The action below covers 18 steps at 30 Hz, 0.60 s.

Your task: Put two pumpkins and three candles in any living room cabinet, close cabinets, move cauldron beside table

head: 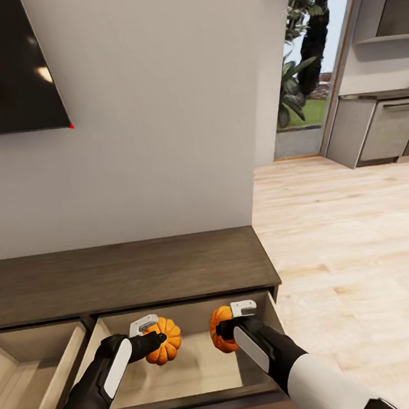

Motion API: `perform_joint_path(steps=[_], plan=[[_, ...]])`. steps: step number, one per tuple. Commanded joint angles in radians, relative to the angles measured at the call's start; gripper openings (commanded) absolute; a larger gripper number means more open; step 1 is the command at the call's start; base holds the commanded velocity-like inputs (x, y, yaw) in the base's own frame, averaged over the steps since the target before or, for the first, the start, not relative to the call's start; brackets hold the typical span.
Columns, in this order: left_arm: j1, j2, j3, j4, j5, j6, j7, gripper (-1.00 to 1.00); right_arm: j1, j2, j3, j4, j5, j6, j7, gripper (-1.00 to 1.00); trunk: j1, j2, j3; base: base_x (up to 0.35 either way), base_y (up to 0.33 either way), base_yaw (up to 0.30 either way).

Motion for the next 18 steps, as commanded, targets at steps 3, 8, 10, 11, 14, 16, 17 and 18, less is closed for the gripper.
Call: perform_joint_path(steps=[3, 8, 10, 11, 14, 16, 17, 18], plan=[[0.0, 0.0, -0.001, -0.002, 0.012, 0.004, 0.008, -1.0, -0.001, 0.0, 0.004, -0.001, -0.008, 0.004, -0.009, -1.0, 0.0, 0.0, -0.001, 0.079, 0.01, 0.0], [0.0, 0.001, -0.001, -0.003, 0.01, 0.004, 0.008, -1.0, -0.002, 0.0, 0.004, -0.001, -0.007, 0.005, -0.008, -1.0, 0.008, -0.014, -0.007, 0.013, 0.002, 0.0], [0.0, 0.001, -0.001, -0.005, 0.008, 0.004, 0.008, -1.0, -0.002, 0.0, 0.004, -0.001, -0.007, 0.005, -0.008, -1.0, 0.015, -0.028, -0.014, 0.002, 0.0, 0.0], [0.0, 0.001, -0.001, -0.005, 0.008, 0.004, 0.008, -1.0, -0.002, 0.0, 0.004, -0.001, -0.007, 0.005, -0.008, -1.0, 0.019, -0.035, -0.017, 0.0, 0.0, 0.0], [0.0, 0.001, -0.001, -0.005, 0.008, 0.004, 0.008, -1.0, -0.002, 0.0, 0.004, -0.001, -0.008, 0.005, -0.007, -1.0, 0.031, -0.056, -0.026, 0.0, 0.0, 0.0], [0.0, 0.002, -0.001, -0.005, 0.008, 0.004, 0.008, -1.0, -0.002, 0.0, 0.004, -0.002, -0.008, 0.005, -0.007, -1.0, 0.032, -0.058, -0.034, 0.0, 0.0, 0.0], [0.0, 0.002, -0.001, -0.005, 0.009, 0.004, 0.008, -1.0, -0.002, 0.0, 0.004, -0.002, -0.008, 0.005, -0.007, -1.0, 0.033, -0.058, -0.038, 0.0, 0.0, 0.0], [0.0, 0.002, -0.001, -0.005, 0.008, 0.004, 0.008, -1.0, -0.002, 0.0, 0.004, -0.002, -0.008, 0.005, -0.007, -1.0, 0.033, -0.058, -0.041, 0.0, 0.0, 0.0]])
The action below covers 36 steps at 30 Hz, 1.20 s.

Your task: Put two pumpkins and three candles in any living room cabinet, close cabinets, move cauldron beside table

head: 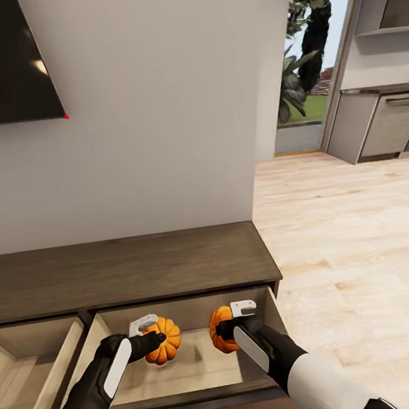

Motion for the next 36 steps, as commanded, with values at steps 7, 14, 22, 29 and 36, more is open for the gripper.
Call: perform_joint_path(steps=[7, 14, 22, 29, 36], plan=[[0.0, 0.0, -0.001, -0.005, 0.012, 0.004, 0.008, -1.0, -0.001, 0.0, 0.004, -0.001, -0.007, 0.001, -0.009, -1.0, 0.003, -0.002, -0.028, 0.0, 0.0, 0.0], [0.0, 0.0, -0.001, -0.008, 0.012, 0.004, 0.008, -1.0, -0.001, 0.0, 0.004, -0.003, -0.008, 0.0, -0.008, -1.0, 0.006, -0.004, -0.055, 0.0, 0.0, 0.0], [0.0, 0.001, -0.001, -0.008, 0.012, 0.004, 0.008, -1.0, -0.001, 0.0, 0.004, -0.004, -0.008, -0.001, -0.007, -1.0, 0.01, -0.006, -0.086, 0.0, 0.0, 0.0], [0.0, 0.001, -0.001, -0.008, 0.012, 0.003, 0.008, -1.0, -0.001, 0.0, 0.004, -0.004, -0.007, -0.004, -0.007, -1.0, 0.013, -0.007, -0.113, 0.0, 0.0, 0.0], [0.0, 0.001, -0.001, -0.009, 0.012, 0.003, 0.008, -1.0, -0.001, 0.0, 0.004, -0.004, -0.008, -0.004, -0.007, -1.0, 0.014, -0.008, -0.125, 0.0, 0.0, 0.0]])
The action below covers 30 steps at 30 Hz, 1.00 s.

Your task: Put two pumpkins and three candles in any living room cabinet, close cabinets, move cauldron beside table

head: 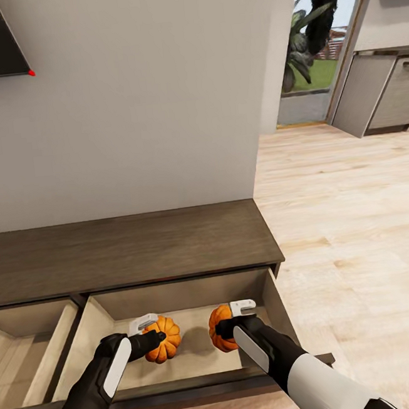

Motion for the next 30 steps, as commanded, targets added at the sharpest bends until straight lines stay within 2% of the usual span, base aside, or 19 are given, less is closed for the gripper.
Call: perform_joint_path(steps=[1, 3, 7, 11, 12, 20, 21, 30], plan=[[0.0, 0.0, -0.001, -0.002, 0.011, 0.004, 0.008, -1.0, -0.001, 0.0, 0.004, -0.001, -0.008, 0.002, -0.009, -1.0, 0.0, 0.0, -0.001, 0.0, 0.0, 0.0], [0.0, 0.0, -0.001, -0.002, 0.011, 0.004, 0.008, -1.0, -0.001, 0.0, 0.004, -0.001, -0.008, 0.002, -0.009, -1.0, 0.0, 0.0, -0.001, 0.0, 0.0, 0.0], [0.0, 0.0, -0.001, -0.002, 0.01, 0.004, 0.008, -1.0, -0.001, 0.0, 0.004, -0.001, -0.008, 0.002, -0.009, -1.0, 0.002, -0.001, -0.016, 0.0, 0.0, 0.0], [0.0, 0.001, 0.0, -0.002, 0.011, 0.004, 0.008, -1.0, -0.001, 0.0, 0.004, -0.001, -0.008, 0.002, -0.009, -1.0, 0.002, -0.001, -0.016, 0.0, 0.0, 0.0], [0.0, 0.0, 0.0, -0.002, 0.011, 0.004, 0.008, -1.0, -0.001, 0.0, 0.004, -0.001, -0.008, 0.002, -0.009, 1.0, 0.002, -0.001, -0.016, 0.0, 0.0, 0.0], [0.0, 0.002, 0.001, -0.002, 0.011, 0.004, 0.008, -1.0, -0.001, 0.0, 0.005, -0.002, -0.008, 0.002, -0.009, 1.0, 0.002, -0.001, -0.016, 0.0, 0.0, 0.0], [0.0, 0.001, 0.001, -0.002, 0.011, 0.004, 0.008, 1.0, -0.001, 0.0, 0.005, -0.002, -0.008, 0.002, -0.009, 1.0, 0.002, -0.001, -0.016, 0.0, 0.0, 0.0], [0.0, 0.002, 0.001, -0.003, 0.012, 0.004, 0.007, 1.0, -0.001, 0.0, 0.004, -0.002, -0.008, 0.002, -0.009, 1.0, 0.002, -0.001, -0.016, 0.0, 0.0, 0.0]])
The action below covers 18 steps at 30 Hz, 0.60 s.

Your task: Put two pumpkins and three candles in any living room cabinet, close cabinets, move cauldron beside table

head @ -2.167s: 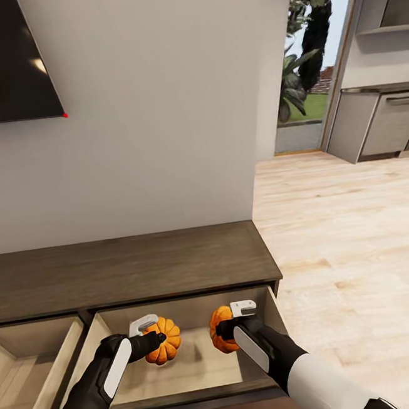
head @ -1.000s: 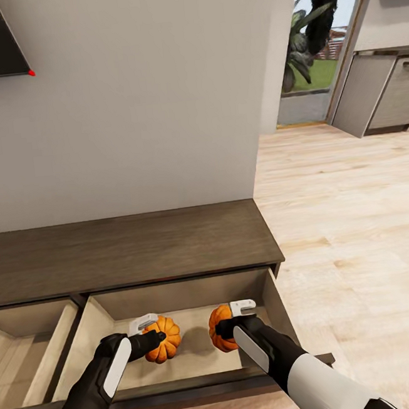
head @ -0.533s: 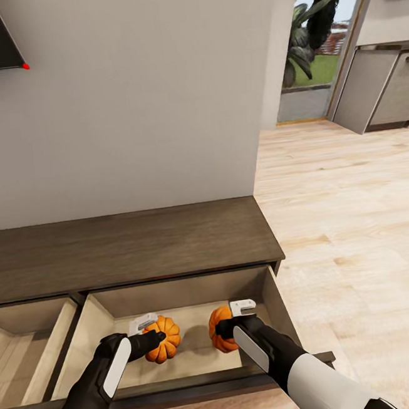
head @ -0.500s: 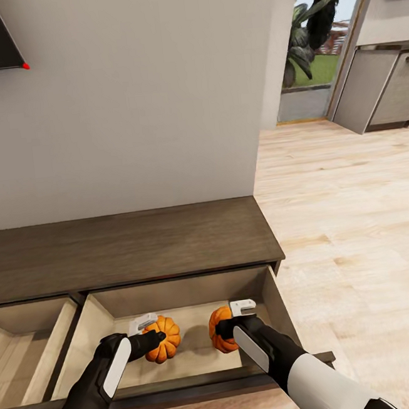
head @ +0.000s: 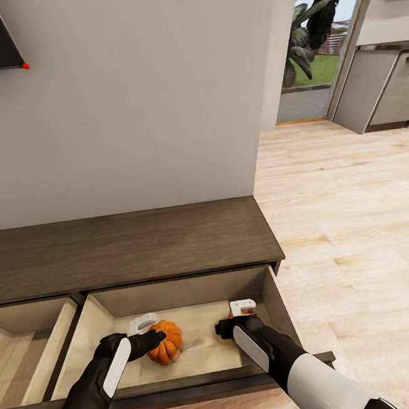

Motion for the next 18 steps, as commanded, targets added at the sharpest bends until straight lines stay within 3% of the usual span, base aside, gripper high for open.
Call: perform_joint_path(steps=[1, 10, 13, 18], plan=[[0.0, 0.0, -0.001, -0.003, 0.011, 0.004, 0.009, 1.0, -0.001, 0.0, 0.004, 0.0, -0.008, 0.002, -0.009, 1.0, 0.0, 0.0, -0.001, 0.0, 0.0, 0.0], [0.0, 0.001, 0.004, -0.041, 0.012, 0.007, 0.007, 1.0, -0.001, 0.0, 0.003, -0.002, -0.008, 0.0, -0.009, 1.0, 0.0, 0.0, -0.001, 0.0, 0.0, 0.0], [0.0, 0.003, 0.005, -0.043, 0.017, 0.01, 0.007, 1.0, -0.001, 0.0, 0.003, -0.004, -0.008, 0.0, -0.009, 1.0, -0.002, 0.0, 0.011, 0.0, 0.0, 0.0], [0.0, 0.002, 0.045, -0.044, 0.028, 0.017, 0.007, 1.0, -0.001, 0.0, 0.003, -0.005, -0.009, 0.003, -0.008, 1.0, -0.004, 0.002, 0.03, 0.0, 0.0, 0.0]])
